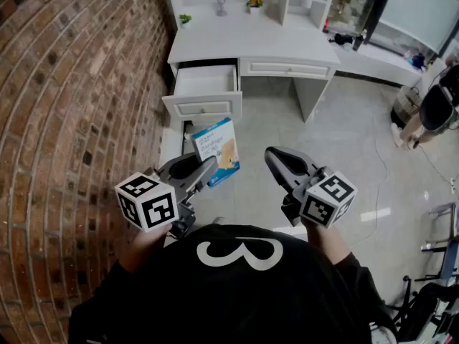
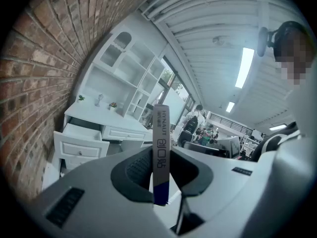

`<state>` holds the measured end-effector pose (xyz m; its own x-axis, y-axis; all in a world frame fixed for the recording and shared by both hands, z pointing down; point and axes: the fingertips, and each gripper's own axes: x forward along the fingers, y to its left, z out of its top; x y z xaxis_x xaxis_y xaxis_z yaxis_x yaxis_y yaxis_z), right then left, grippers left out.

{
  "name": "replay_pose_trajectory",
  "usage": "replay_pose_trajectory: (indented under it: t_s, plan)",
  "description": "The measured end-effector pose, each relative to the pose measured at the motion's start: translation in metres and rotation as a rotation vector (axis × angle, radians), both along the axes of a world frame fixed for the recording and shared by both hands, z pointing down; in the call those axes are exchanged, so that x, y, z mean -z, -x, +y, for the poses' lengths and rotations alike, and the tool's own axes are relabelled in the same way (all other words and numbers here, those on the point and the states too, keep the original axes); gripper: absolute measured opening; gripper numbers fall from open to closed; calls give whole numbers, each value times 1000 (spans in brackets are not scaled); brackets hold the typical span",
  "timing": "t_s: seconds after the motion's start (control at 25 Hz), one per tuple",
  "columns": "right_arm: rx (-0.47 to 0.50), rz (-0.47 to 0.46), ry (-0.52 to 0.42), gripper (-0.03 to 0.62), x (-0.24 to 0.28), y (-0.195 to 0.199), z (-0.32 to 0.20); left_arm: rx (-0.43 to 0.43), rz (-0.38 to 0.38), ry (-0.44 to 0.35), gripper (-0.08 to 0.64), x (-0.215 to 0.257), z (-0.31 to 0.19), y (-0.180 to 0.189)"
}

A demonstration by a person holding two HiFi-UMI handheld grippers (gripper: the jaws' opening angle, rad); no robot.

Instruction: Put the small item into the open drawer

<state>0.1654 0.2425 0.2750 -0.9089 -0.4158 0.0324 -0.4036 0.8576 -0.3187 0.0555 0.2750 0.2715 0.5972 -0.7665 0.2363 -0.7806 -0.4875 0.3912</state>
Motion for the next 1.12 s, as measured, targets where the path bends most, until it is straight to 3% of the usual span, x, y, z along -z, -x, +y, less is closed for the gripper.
replay_pose_trajectory:
  t_s: [0.6,1.12]
  plan:
    - [-40,-75,49,9,0,-35,-9,1,-37,-33,81,5,-4,-25]
    - [1,-88,94,9,-22,-21,-25,13,-29,18,81,-17,-25,-13]
